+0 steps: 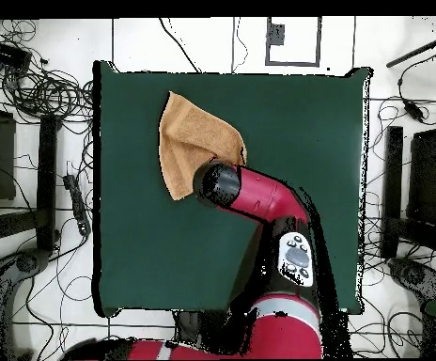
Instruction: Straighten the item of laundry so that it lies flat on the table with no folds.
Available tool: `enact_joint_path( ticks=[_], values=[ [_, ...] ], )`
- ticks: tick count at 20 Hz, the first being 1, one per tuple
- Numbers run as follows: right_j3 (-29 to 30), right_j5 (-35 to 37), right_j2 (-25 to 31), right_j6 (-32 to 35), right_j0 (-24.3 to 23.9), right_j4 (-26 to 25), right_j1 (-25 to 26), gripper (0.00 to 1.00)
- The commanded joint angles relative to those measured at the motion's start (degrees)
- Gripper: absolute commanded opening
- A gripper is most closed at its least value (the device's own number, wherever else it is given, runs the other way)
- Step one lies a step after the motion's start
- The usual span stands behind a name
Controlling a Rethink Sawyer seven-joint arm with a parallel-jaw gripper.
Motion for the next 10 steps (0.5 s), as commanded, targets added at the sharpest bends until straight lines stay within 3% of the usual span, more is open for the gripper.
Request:
enact_joint_path(
  ticks=[1, 10],
  values=[
    [-2.9, 0.0, 10.0, -3.0, -1.3, -3.7, 3.9, 1.00],
    [-4.3, -4.1, 8.1, 4.0, -0.5, -3.3, 6.1, 1.00]
  ],
)
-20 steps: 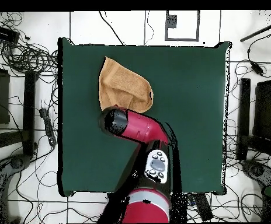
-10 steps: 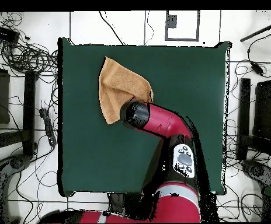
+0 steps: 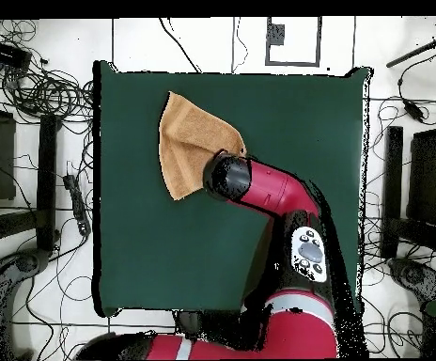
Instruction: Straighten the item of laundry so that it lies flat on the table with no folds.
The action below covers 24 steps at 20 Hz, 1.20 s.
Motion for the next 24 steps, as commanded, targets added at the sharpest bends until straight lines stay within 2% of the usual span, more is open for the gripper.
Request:
enact_joint_path(
  ticks=[1, 12, 17, 24],
  values=[
    [-1.8, -4.2, 6.8, 4.2, 1.5, -1.6, 5.9, 1.00],
    [-3.9, -8.8, 7.6, 4.7, 1.2, -1.6, 9.9, 1.00],
    [-4.3, -6.5, 5.5, 6.2, 2.5, -0.6, 11.3, 1.00],
    [-1.4, -1.8, 1.6, 10.1, 5.9, 1.0, 8.5, 1.00]
  ],
)
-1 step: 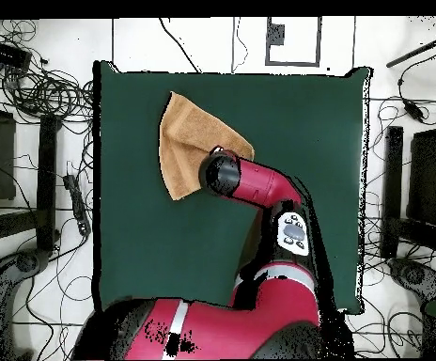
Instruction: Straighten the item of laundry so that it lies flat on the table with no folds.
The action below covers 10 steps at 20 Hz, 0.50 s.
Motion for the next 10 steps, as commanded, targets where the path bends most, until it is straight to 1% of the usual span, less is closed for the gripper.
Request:
enact_joint_path(
  ticks=[1, 4, 10],
  values=[
    [3.8, 4.8, 1.0, 10.6, 5.2, 1.2, 0.0, 1.00],
    [6.4, 5.7, 0.6, 11.4, 6.0, 1.8, -2.4, 1.00],
    [9.2, 6.1, -0.1, 11.7, 6.8, 2.4, -5.1, 1.00]
  ],
)
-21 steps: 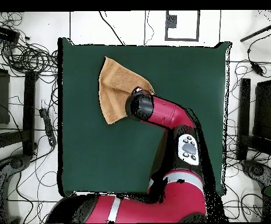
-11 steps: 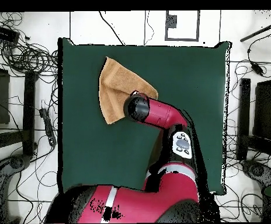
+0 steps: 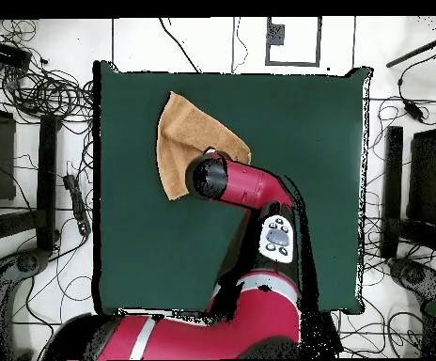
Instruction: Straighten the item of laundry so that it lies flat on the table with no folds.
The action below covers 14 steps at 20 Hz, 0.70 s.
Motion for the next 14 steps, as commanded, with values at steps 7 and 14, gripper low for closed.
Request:
enact_joint_path(
  ticks=[7, 14],
  values=[
    [7.5, 6.0, 2.9, 10.5, 2.6, 2.2, -2.9, 1.00],
    [6.4, 1.4, 5.1, 9.3, 0.2, 1.9, 0.6, 1.00]
  ],
)
